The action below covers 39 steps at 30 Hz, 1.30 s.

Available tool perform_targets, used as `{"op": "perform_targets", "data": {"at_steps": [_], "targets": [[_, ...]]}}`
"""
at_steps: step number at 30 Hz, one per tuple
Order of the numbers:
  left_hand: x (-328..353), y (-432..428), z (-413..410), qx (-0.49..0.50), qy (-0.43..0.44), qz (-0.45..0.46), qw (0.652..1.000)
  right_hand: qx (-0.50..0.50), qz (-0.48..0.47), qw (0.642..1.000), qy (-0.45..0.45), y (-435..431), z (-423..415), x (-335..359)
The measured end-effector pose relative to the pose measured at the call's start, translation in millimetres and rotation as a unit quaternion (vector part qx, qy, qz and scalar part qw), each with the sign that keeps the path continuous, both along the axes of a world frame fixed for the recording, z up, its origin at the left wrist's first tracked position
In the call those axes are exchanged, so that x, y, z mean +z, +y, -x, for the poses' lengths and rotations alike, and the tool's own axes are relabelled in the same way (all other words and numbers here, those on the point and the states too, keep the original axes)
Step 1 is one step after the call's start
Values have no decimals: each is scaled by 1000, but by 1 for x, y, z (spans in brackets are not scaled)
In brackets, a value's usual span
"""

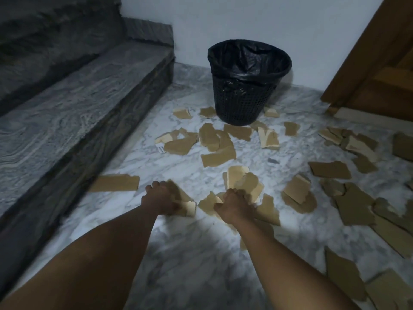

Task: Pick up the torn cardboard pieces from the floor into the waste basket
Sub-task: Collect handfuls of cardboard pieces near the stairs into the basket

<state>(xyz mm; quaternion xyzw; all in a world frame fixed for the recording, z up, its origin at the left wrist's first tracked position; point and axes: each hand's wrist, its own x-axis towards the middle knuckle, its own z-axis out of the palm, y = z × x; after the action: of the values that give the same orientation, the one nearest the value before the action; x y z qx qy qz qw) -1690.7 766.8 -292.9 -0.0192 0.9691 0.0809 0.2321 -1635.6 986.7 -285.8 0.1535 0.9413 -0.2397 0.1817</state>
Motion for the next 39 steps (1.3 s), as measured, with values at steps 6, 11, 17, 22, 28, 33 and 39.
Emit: {"op": "perform_targets", "data": {"at_steps": [6,11,17,22,28,33,39], "targets": [[-9,-3,7,8,-23,-19,1000,-5,-84,996,31,-14,-14,-6],[4,-5,6,-28,-47,-89,994,-67,9,998,6,-19,-2,-17],[5,-3,8,-54,-59,-50,996,43,-24,998,-41,-10,7,-14],[14,4,8,15,-72,-168,983,59,119,991,-22,10,16,-3],[34,72,-3,42,-73,-302,950,-264,302,913,70,75,36,32],[23,147,-4,-130,-74,-220,964,-370,315,869,92,113,34,27],[-8,190,-10,-168,-19,-126,977,-274,301,906,116,111,34,22]]}}
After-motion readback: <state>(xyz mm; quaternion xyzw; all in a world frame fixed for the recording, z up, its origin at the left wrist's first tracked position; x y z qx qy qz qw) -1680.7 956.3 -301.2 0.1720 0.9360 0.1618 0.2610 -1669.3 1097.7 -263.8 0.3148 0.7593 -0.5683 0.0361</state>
